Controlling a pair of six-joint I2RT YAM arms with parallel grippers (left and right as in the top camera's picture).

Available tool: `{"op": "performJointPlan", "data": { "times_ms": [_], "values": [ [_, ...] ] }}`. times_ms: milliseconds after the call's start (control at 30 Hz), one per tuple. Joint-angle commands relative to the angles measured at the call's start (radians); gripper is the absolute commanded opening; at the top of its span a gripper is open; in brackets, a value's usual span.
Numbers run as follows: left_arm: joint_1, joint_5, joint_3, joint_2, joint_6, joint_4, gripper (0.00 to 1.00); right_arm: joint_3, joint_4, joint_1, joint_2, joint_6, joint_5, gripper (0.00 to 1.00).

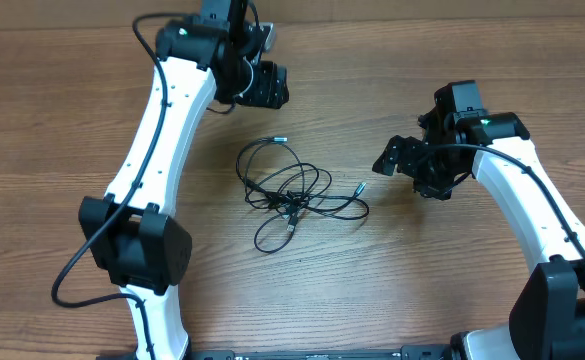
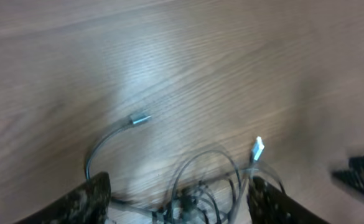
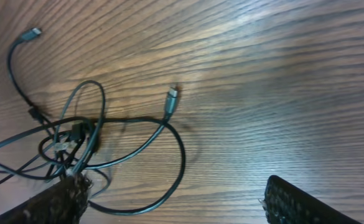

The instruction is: Untangle cables

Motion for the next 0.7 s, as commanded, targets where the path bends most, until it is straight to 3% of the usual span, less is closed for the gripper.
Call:
{"op": "performJointPlan", "data": {
  "times_ms": [0,100,233,367,667],
  "values": [
    [-0.054,0.124,0.040,-0.032,0.150,-0.163,0.68,0.017,0.002,-0.002,-0.011,0.014,0.049,0.89],
    [-0.111,0.140,-0.005,-0.031,0.243,-0.286,0.64,0.017,-0.002,-0.002,-0.011,0.013,0.071,0.89],
    [-0.194,0.099,-0.131,-0.031,0.330,-0.300,0.61,0.017,0.005,-0.002,-0.011,0.010,0.097,0.89],
    [-0.219,0.093,-0.265,-0.031,0.354,-0.237,0.55,0.017,0.003,-0.002,-0.011,0.010,0.097,0.90],
    [-0.205,0.031,-0.507,-0.031,0.312,0.002,0.57,0.017,0.006,-0.002,-0.011,0.011,0.115,0.93]
  ]
}}
